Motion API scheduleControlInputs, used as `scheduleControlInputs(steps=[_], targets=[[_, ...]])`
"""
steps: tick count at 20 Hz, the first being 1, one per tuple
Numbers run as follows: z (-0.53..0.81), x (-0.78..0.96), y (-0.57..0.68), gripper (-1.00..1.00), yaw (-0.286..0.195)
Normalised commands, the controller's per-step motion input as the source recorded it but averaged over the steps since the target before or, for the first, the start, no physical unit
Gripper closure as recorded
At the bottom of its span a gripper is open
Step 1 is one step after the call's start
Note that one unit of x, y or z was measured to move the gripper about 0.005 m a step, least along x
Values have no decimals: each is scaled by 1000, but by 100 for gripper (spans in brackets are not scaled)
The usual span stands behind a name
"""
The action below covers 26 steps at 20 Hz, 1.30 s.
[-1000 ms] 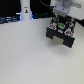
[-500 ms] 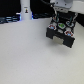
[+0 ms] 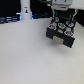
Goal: Open the kcup holder, insert the kcup into the holder, and close the kcup holder
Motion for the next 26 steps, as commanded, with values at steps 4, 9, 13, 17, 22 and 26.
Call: scheduleControlInputs(steps=[4, 9, 13, 17, 22, 26], targets=[[180, 663, -456, -100, 11], [43, 793, -309, -100, 5], [-12, 879, -134, -100, 5], [-121, 717, 6, -100, 27], [-208, 146, 219, -100, 133], [-144, -152, 142, -100, 232]])
